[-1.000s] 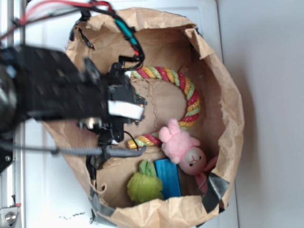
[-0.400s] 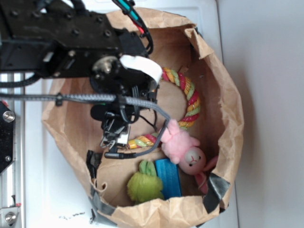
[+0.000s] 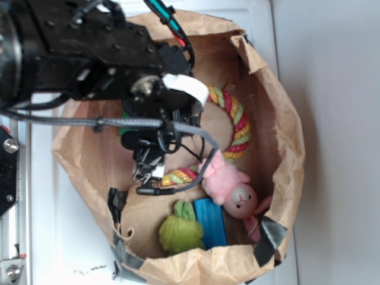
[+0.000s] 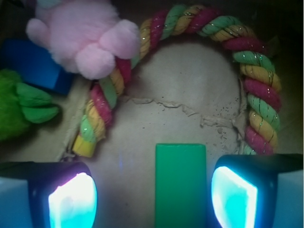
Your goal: Grab the green block.
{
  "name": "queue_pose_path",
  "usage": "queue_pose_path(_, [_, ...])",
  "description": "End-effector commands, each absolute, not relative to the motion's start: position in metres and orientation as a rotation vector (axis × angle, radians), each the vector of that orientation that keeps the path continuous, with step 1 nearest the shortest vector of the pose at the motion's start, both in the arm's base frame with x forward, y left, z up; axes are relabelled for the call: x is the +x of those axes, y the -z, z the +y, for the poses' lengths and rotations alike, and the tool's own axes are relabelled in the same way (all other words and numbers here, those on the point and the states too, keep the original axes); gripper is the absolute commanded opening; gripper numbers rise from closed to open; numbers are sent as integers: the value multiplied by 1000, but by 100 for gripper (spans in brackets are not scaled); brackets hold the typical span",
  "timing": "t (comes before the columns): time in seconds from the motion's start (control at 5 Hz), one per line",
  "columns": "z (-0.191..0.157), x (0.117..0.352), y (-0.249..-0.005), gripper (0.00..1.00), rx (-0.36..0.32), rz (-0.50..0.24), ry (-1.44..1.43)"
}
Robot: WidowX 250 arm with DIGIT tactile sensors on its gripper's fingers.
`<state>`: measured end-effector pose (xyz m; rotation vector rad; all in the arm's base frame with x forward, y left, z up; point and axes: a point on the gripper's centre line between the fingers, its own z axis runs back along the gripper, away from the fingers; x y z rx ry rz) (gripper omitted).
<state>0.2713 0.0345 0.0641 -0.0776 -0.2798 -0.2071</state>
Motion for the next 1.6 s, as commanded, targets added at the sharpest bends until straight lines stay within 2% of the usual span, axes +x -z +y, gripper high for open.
queue_pose_path(0.0, [44,286,-57,100,-47,-332,264])
queue_pose_path(1.0, [26,280,-17,100,11,-248,354])
queue_pose_path(1.2, [30,276,-17,100,-20,-252,323])
queue_pose_path(1.4, [31,268,-29,100,-55,-266,309])
